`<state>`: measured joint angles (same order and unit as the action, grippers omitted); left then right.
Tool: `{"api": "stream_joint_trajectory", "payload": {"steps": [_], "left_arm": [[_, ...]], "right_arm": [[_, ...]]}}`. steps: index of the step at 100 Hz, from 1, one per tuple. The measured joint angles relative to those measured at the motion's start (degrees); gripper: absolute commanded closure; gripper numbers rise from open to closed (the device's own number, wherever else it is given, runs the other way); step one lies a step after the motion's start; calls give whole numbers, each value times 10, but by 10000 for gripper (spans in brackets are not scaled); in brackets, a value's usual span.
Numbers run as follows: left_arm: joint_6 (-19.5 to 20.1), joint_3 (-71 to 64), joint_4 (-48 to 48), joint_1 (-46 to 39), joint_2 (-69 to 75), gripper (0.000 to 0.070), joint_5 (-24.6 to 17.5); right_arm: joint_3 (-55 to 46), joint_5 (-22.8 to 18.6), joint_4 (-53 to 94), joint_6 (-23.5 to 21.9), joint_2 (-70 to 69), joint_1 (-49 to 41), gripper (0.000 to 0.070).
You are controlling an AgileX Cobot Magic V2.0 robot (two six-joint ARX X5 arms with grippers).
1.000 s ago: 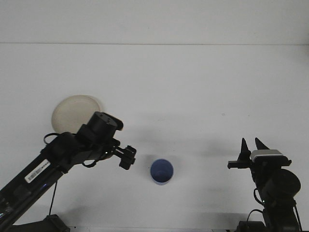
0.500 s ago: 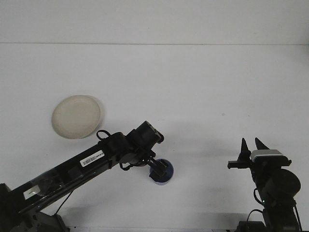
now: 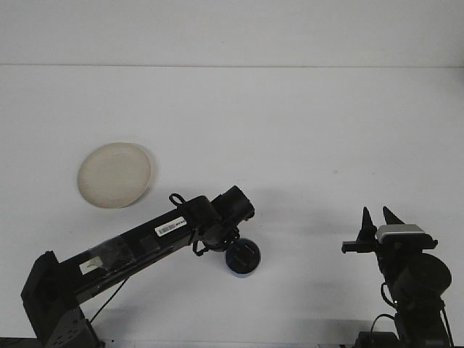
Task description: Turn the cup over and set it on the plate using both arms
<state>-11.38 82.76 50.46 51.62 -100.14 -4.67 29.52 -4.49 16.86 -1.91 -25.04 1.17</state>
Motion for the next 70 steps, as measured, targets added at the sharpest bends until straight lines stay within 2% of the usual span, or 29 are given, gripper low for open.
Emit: {"api": "stream_joint_trajectory", "payload": {"steps": [7, 14, 25, 70], "left_arm": [[1, 0, -2, 0, 0, 410, 0], [3, 0, -3, 0, 0, 435, 0], [10, 0, -3, 0, 0, 700, 0], [27, 4, 2, -2, -4, 690, 0]], "right_arm": [[0, 0, 0, 0, 0, 0, 423], [0, 0, 0, 0, 0, 0, 423], [0, 0, 0, 0, 0, 0, 423], [0, 0, 0, 0, 0, 0, 423]]}}
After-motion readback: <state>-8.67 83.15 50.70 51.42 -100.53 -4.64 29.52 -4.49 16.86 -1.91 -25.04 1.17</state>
